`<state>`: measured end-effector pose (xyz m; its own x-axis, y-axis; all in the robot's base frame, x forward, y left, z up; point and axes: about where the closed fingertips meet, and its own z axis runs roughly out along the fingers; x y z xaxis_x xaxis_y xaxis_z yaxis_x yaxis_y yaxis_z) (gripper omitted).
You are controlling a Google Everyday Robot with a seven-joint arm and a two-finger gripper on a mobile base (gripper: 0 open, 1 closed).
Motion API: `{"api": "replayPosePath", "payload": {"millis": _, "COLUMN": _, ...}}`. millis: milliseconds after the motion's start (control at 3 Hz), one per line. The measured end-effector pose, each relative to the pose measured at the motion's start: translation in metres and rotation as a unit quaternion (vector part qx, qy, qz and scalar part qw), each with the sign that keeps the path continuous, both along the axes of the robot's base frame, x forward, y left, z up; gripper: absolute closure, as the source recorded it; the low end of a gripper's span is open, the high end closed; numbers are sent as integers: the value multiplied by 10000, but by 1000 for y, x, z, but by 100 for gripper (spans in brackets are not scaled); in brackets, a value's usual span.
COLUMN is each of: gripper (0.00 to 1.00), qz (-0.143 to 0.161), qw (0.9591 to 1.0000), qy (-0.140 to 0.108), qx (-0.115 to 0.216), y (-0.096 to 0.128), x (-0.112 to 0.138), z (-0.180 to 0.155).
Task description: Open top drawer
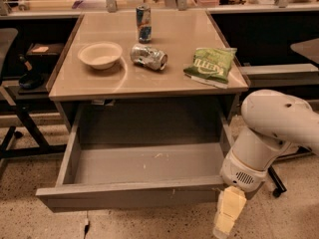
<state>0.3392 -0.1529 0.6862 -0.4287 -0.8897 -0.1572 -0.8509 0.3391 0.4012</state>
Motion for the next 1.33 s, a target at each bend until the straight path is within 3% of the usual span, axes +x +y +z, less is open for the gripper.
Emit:
{"api": "replayPosePath", "payload": {"millis": 667, "gripper": 0, "qz": -142, "qw": 9995, "qy": 294, "qx": -9, "y": -5, "x": -34, "z": 11}}
{"api": "replayPosePath", "payload": {"millis": 1000, "gripper": 0, "qz": -142, "qw": 9995, "qy": 294, "qx": -9, "y": -5, "x": -34, "z": 11}}
{"api": "replayPosePath", "payload": {"millis": 1333, "gripper": 0, "qz": -392, "qw": 9990, "qy": -158, "qx": -150, "y": -19, "x": -16, "z": 43}}
